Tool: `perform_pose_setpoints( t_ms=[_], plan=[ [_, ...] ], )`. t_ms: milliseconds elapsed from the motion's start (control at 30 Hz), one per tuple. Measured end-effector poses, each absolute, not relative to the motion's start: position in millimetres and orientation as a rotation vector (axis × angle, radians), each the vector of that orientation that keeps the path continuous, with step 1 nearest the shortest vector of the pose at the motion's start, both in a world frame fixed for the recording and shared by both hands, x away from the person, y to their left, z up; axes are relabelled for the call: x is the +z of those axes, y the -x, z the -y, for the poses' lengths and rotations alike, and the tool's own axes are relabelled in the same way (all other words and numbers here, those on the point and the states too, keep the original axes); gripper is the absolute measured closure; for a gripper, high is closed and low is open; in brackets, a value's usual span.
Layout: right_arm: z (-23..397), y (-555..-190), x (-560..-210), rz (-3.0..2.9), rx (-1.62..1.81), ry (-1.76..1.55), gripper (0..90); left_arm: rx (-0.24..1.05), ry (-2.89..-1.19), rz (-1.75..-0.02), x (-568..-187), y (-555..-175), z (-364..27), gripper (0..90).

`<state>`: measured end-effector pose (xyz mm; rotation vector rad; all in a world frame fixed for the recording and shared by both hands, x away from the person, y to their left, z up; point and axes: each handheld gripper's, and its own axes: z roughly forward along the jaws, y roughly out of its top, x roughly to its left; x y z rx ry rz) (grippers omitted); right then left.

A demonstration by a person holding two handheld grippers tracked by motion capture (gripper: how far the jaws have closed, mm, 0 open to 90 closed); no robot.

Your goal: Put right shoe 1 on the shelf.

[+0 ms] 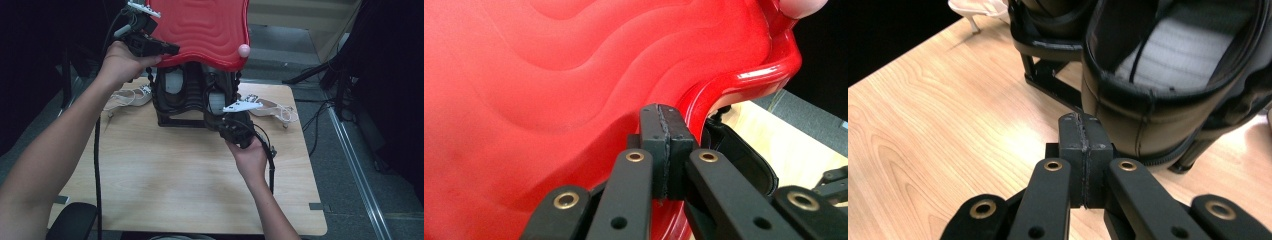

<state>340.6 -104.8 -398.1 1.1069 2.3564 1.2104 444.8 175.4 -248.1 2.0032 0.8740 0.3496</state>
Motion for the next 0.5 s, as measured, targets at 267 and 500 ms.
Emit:
perform_pose_setpoints(
  t_ms=[267,500],
  plan=[
    [100.6,-349.4,-404.8,-2.364,1.243,-1.132,90.0,0.348,-2.003,-0.878,-248.1,-444.8,-175.2,90.0],
    [97.3,-360.9,-405.4,-2.313,1.319,-1.195,90.0,0.345,-2.001,-0.883,-248.0,-444.7,-175.0,90.0]
  ],
)
